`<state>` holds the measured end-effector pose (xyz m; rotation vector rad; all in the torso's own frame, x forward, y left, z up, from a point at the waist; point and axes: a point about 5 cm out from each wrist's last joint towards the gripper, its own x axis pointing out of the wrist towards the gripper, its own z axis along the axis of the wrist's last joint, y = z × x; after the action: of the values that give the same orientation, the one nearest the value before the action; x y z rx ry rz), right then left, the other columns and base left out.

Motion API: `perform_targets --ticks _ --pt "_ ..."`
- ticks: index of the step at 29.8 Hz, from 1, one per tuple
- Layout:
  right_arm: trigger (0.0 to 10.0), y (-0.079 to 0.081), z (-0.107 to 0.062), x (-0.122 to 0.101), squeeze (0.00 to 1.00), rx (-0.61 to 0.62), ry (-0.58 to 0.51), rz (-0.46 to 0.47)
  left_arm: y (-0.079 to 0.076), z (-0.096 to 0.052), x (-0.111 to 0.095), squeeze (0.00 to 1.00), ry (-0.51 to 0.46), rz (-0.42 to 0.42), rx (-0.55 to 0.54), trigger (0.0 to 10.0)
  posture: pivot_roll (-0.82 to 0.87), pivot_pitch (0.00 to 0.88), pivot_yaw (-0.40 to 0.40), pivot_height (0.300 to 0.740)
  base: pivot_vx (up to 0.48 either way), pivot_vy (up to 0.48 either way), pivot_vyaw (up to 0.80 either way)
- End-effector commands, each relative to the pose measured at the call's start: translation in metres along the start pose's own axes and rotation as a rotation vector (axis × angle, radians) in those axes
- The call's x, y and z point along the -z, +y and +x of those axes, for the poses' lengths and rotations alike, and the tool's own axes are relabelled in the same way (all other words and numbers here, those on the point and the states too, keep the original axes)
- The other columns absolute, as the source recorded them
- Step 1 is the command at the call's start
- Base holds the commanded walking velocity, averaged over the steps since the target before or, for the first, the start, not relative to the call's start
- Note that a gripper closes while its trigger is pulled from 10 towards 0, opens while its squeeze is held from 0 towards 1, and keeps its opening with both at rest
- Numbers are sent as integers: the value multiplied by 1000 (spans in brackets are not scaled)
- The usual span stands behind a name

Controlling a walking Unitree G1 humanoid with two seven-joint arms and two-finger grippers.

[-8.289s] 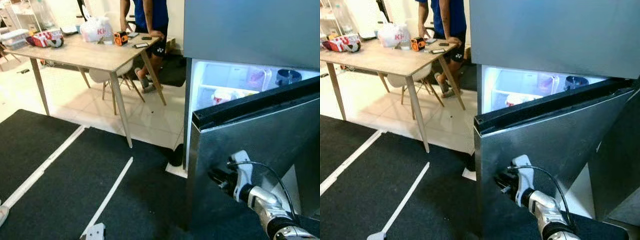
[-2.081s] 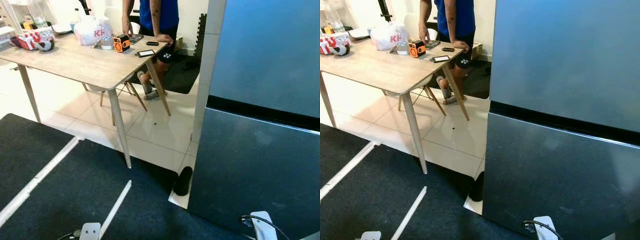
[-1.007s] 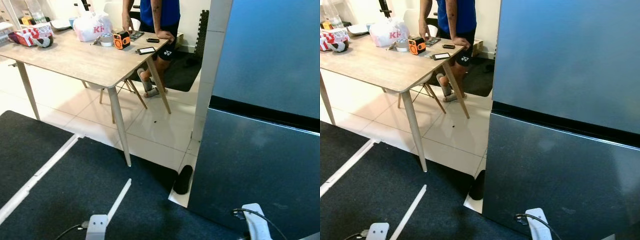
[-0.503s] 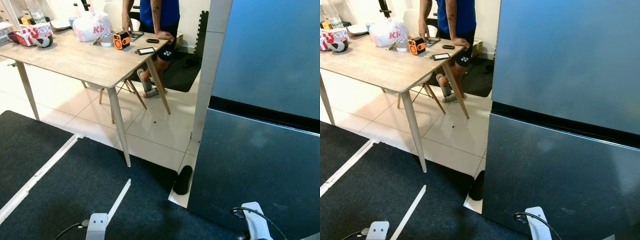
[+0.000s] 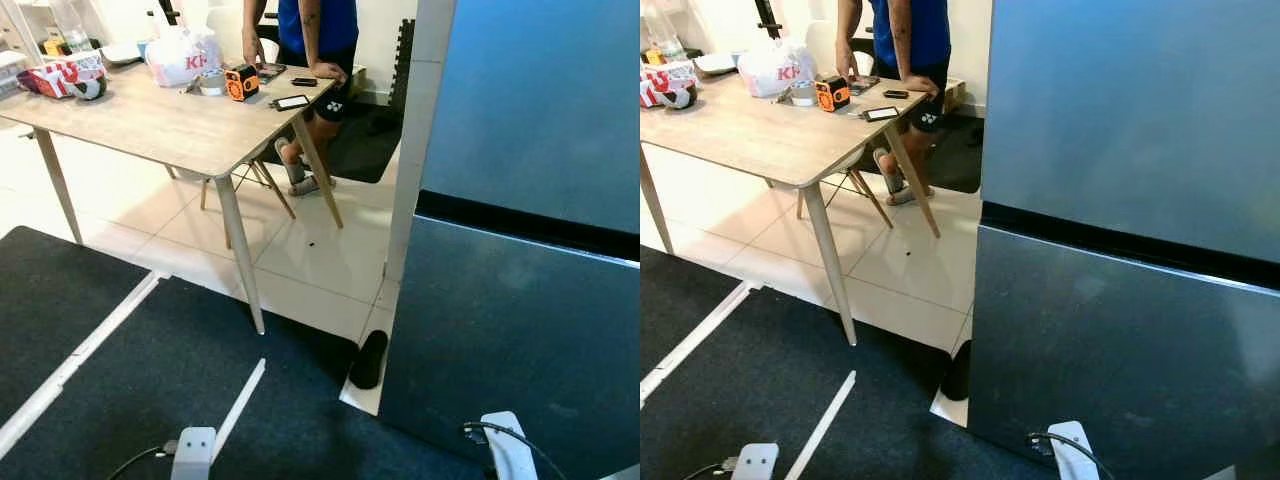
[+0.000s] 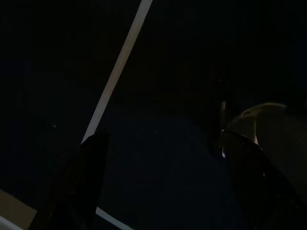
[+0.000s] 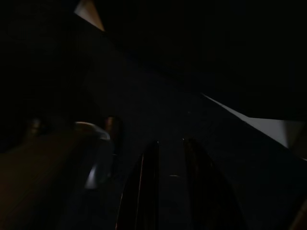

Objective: Restocking fridge

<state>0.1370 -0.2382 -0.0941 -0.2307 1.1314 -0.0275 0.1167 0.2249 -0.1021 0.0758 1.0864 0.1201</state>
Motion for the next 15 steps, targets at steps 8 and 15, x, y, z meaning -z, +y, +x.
perform_targets --ticks 8,15 --pt "10000 8 2 -16 0 -37 -20 -28 -15 0 6 0 27 56 44 10000 11 0 1 740 0 0 0" --pt "10000 16 4 -31 0 -51 -44 -47 -15 1 0 0 23 76 45 10000 11 0 7 740 0 0 0"
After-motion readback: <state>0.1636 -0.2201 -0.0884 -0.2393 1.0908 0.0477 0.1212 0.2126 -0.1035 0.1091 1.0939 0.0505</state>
